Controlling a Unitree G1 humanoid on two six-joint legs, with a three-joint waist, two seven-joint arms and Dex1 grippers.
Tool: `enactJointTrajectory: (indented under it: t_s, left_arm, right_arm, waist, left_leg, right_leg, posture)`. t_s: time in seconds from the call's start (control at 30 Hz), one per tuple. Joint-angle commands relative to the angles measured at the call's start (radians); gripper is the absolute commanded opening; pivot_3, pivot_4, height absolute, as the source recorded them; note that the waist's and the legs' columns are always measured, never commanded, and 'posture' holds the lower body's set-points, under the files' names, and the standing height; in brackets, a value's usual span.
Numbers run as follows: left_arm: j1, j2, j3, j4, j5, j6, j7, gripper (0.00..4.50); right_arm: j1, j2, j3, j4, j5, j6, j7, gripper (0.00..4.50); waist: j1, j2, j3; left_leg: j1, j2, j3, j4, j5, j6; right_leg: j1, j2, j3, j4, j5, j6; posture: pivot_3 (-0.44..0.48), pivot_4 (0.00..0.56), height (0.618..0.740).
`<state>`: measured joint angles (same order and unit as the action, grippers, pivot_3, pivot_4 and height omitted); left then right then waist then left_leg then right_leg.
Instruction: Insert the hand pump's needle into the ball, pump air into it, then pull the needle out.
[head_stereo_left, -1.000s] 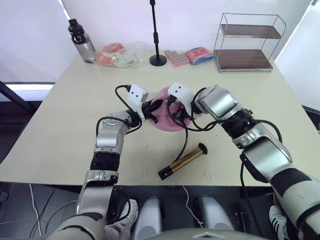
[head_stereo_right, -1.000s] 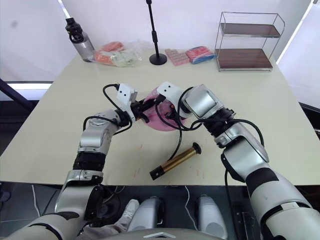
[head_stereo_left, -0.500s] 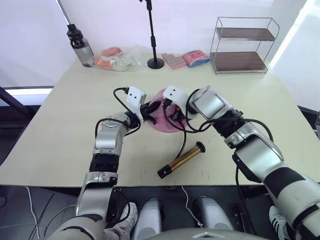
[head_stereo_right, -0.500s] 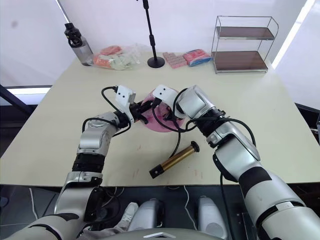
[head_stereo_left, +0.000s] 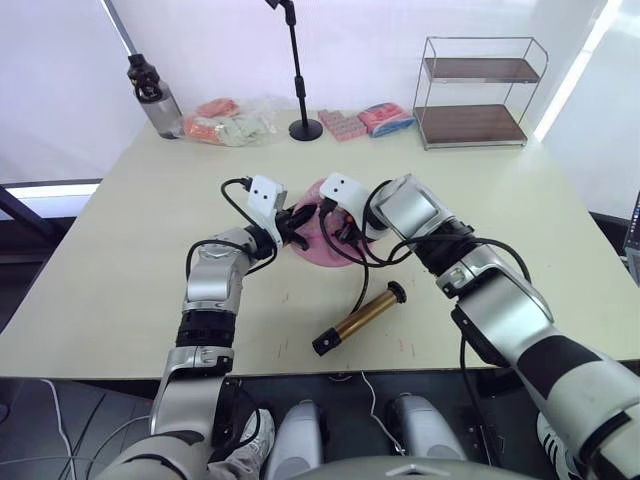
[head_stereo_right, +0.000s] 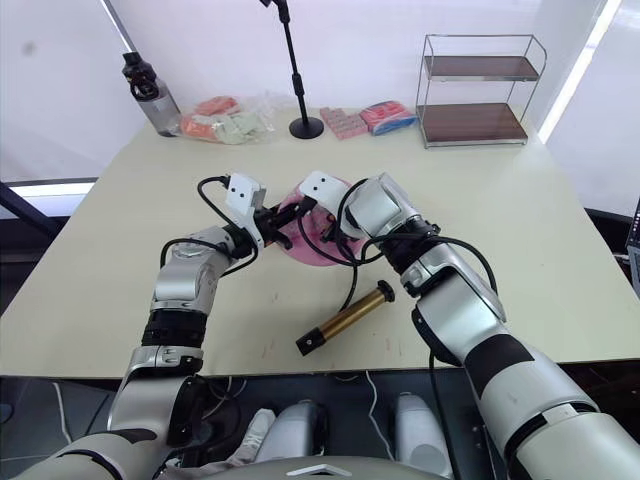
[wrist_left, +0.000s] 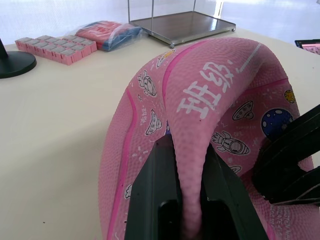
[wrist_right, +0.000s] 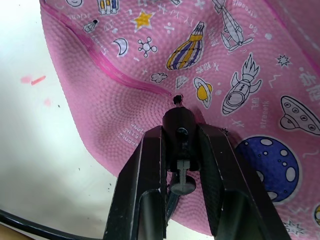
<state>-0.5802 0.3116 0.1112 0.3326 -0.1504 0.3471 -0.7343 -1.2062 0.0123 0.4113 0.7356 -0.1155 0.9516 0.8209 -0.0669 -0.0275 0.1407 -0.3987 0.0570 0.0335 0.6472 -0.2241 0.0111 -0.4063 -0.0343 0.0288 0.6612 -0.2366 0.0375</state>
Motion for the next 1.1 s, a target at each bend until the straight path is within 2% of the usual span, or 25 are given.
enactJointTrajectory:
  t_s: [0.03,0.43,0.57,0.73,1.1]
  left_arm:
    - [0.015,-0.083,-0.127,-0.012,-0.025,0.022,-0.066,0.07]
    - [0.014,-0.083,-0.117,0.014,-0.016,0.004,-0.068,0.07]
    - [0.004,-0.067,-0.103,0.052,-0.008,-0.023,-0.069,0.07]
    - [-0.006,-0.059,-0.097,0.072,-0.006,-0.038,-0.071,0.07]
    - [-0.01,-0.051,-0.092,0.086,0.002,-0.05,-0.073,0.07]
  right_arm:
    - [0.007,0.133,-0.039,-0.004,0.08,-0.014,-0.006,0.35]
    - [0.062,0.13,-0.06,-0.061,0.062,-0.01,-0.018,0.35]
    - [0.115,0.053,0.015,-0.159,0.013,-0.096,0.015,0.35]
    - [0.137,-0.001,0.039,-0.217,-0.021,-0.145,0.024,0.35]
    - [0.171,-0.042,0.02,-0.375,-0.003,-0.078,0.037,0.35]
  waist:
    - [0.0,0.0,0.0]
    - [-0.002,0.0,-0.001]
    - [-0.001,0.001,-0.001]
    - [0.001,0.004,0.001]
    - [0.009,0.006,0.004]
  left_leg:
    - [0.0,0.0,0.0,0.0,0.0,0.0]
    - [0.002,-0.001,-0.009,-0.006,-0.002,-0.003]
    - [0.002,-0.001,-0.011,-0.008,-0.002,-0.003]
    - [0.002,-0.002,-0.011,-0.008,-0.001,-0.003]
    - [-0.002,-0.002,-0.011,-0.01,0.0,0.0]
  right_leg:
    - [0.0,0.0,0.0,0.0,0.0,0.0]
    - [-0.001,-0.003,-0.006,-0.002,0.0,-0.001]
    - [-0.001,-0.003,-0.008,-0.003,0.0,-0.001]
    - [-0.001,-0.003,-0.008,-0.003,0.0,-0.001]
    - [-0.003,-0.003,-0.009,-0.005,0.0,-0.001]
  posture:
    - [0.0,0.15,0.74]
    - [0.0,0.15,0.74]
    - [0.0,0.15,0.74]
    - [0.0,0.15,0.74]
    - [0.0,0.15,0.74]
